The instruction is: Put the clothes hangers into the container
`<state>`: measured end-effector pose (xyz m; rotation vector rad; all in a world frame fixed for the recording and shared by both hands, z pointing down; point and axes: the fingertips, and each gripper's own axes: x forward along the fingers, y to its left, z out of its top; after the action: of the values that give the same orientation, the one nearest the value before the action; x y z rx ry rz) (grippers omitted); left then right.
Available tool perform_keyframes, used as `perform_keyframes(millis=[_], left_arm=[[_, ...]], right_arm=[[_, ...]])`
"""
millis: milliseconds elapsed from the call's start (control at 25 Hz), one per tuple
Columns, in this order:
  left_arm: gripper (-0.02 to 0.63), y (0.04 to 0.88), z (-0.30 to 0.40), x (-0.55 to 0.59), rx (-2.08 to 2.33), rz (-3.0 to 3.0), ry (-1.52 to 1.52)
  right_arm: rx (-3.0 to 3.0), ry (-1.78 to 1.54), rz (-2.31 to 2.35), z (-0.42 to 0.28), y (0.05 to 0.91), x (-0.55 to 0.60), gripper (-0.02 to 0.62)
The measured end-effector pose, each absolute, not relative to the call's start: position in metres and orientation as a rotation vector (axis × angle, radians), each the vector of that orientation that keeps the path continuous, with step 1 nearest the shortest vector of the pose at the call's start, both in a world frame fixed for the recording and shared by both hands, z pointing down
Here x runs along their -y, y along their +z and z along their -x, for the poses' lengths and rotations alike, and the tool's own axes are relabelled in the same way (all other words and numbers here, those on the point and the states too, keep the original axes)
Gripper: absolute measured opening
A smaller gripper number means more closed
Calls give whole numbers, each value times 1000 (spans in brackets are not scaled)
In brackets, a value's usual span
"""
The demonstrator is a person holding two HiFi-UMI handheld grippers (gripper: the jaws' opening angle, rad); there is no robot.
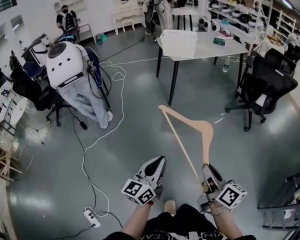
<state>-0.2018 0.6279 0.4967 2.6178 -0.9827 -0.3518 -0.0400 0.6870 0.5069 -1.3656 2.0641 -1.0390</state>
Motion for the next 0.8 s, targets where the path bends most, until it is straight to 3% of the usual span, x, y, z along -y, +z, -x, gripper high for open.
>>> perform_keyframes(millis=[800], left_arm=[[9, 501, 205, -487, 1037, -2582, -359]], right_arm=[[-2054, -1068, 1296, 32, 510, -541, 66]])
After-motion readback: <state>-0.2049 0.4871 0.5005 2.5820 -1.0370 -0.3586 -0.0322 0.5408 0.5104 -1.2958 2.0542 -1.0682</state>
